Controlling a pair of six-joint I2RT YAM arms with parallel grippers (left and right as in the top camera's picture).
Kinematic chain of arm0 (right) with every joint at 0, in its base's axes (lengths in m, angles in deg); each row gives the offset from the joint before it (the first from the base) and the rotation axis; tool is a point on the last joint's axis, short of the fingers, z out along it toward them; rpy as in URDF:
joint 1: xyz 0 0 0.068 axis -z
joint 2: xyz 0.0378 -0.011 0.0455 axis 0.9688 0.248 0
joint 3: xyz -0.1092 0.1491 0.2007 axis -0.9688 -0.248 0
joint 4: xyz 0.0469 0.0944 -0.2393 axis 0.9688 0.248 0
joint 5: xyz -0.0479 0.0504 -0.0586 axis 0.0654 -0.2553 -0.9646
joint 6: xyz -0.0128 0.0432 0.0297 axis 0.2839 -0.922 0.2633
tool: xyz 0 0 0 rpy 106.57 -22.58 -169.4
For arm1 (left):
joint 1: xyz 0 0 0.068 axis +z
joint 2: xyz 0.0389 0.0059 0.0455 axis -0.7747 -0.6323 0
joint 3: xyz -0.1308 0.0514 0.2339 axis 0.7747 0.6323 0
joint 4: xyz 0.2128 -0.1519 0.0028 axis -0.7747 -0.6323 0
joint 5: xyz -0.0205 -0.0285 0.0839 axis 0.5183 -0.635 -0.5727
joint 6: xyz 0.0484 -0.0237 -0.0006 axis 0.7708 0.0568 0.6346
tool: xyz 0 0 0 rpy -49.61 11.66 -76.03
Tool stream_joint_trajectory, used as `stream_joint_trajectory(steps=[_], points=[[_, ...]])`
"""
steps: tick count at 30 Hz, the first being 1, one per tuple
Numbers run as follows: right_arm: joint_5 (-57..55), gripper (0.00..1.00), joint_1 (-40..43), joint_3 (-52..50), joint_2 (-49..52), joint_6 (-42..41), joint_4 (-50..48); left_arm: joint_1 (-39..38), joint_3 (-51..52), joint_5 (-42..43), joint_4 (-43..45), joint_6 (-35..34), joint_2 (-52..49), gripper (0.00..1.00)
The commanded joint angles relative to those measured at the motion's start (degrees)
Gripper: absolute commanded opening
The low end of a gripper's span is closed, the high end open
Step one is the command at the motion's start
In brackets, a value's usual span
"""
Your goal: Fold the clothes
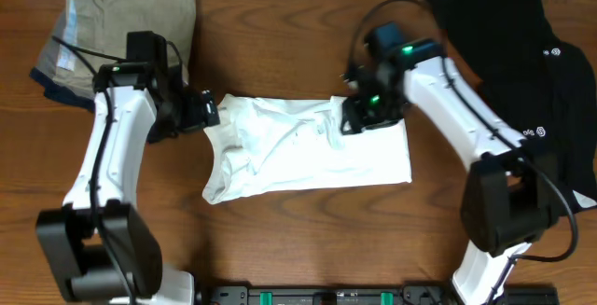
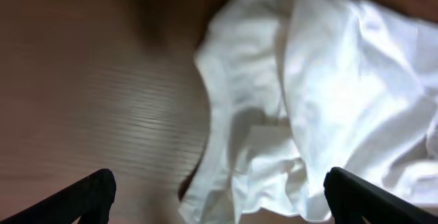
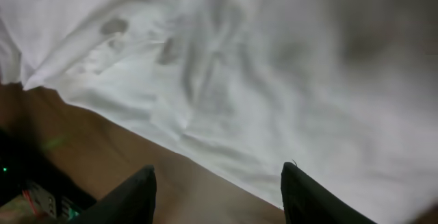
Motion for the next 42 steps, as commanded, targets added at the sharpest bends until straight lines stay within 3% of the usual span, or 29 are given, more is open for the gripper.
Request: stream_joint_trajectory(steps=[1, 11, 23, 31, 37, 40, 42], points=[[-1.22, 0.57, 1.64, 1.16, -1.73, 2.51, 0.50, 0.17, 2.14, 6.80, -0.09, 5.81, -3.23, 0.98], [-3.76, 0.57, 3.30, 1.16, -1.73, 2.82, 0.33, 0.17, 5.49, 7.93, 2.34, 16.57, -9.94, 0.99], [-3.96, 0.58, 3.30, 1.16, -1.73, 2.82, -0.42, 0.17, 10.03, 13.77, 8.57, 22.99, -12.46, 0.98], [-3.96, 0.58, 3.30, 1.16, -1.73, 2.82, -0.76, 0.13, 15.04, 19.74, 14.12, 22.95, -12.48, 0.79], [-3.96, 0.58, 3.30, 1.16, -1.73, 2.82, -0.83, 0.13, 19.39, 19.76, 18.40, 21.49, -12.48, 0.73], [-3.96, 0.59, 3.30, 1.16, -1.73, 2.80, -0.83, 0.13, 20.33, 20.24, 20.81, 19.39, -12.48, 0.55], [-3.96, 0.58, 3.30, 1.16, -1.73, 2.82, -0.83, 0.13, 20.35, 21.09, 22.23, 18.29, -12.48, 0.37]])
